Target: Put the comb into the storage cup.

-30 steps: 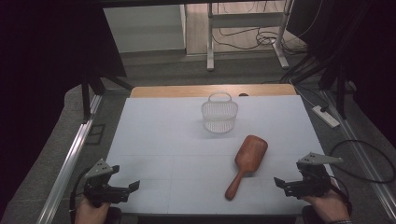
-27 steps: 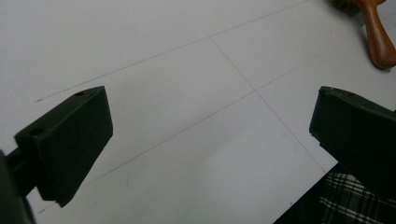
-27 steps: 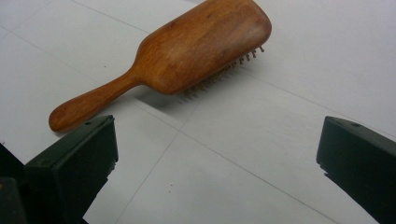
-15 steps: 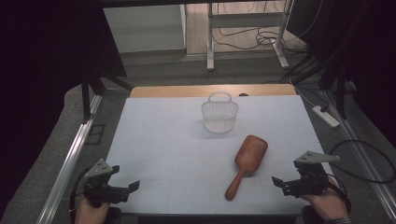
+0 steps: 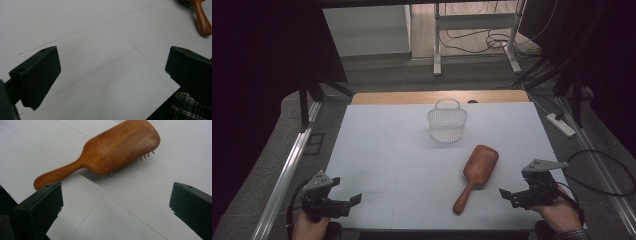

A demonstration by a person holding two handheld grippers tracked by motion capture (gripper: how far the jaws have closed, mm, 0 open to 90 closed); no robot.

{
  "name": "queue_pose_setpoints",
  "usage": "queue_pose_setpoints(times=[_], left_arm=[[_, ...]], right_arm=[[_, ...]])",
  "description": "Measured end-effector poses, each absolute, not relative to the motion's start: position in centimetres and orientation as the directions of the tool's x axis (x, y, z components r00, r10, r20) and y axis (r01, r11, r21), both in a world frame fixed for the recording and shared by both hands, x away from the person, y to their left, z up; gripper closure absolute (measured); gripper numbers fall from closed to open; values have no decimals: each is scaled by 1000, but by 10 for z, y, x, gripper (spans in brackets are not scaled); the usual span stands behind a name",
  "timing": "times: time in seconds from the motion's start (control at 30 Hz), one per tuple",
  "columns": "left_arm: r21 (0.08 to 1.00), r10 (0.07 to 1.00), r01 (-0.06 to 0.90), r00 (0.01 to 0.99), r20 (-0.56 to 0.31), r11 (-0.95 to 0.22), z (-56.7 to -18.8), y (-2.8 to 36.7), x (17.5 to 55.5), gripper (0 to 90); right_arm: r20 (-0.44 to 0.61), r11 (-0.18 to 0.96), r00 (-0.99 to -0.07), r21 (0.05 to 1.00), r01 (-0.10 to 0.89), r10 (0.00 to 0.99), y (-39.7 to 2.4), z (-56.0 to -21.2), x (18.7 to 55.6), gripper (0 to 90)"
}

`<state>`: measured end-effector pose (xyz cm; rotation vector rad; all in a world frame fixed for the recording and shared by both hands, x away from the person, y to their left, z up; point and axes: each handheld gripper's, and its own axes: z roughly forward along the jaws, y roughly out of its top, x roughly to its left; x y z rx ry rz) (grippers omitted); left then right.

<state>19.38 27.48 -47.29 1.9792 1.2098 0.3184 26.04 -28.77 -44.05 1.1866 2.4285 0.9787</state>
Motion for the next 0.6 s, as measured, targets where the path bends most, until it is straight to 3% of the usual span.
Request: queue_pose_setpoints(times=[0.6], left_arm=[[725, 833, 644, 522, -181, -246, -473, 275, 195, 16]], right_arm=[[13, 493, -670, 667, 559, 742, -270, -440, 272, 0]])
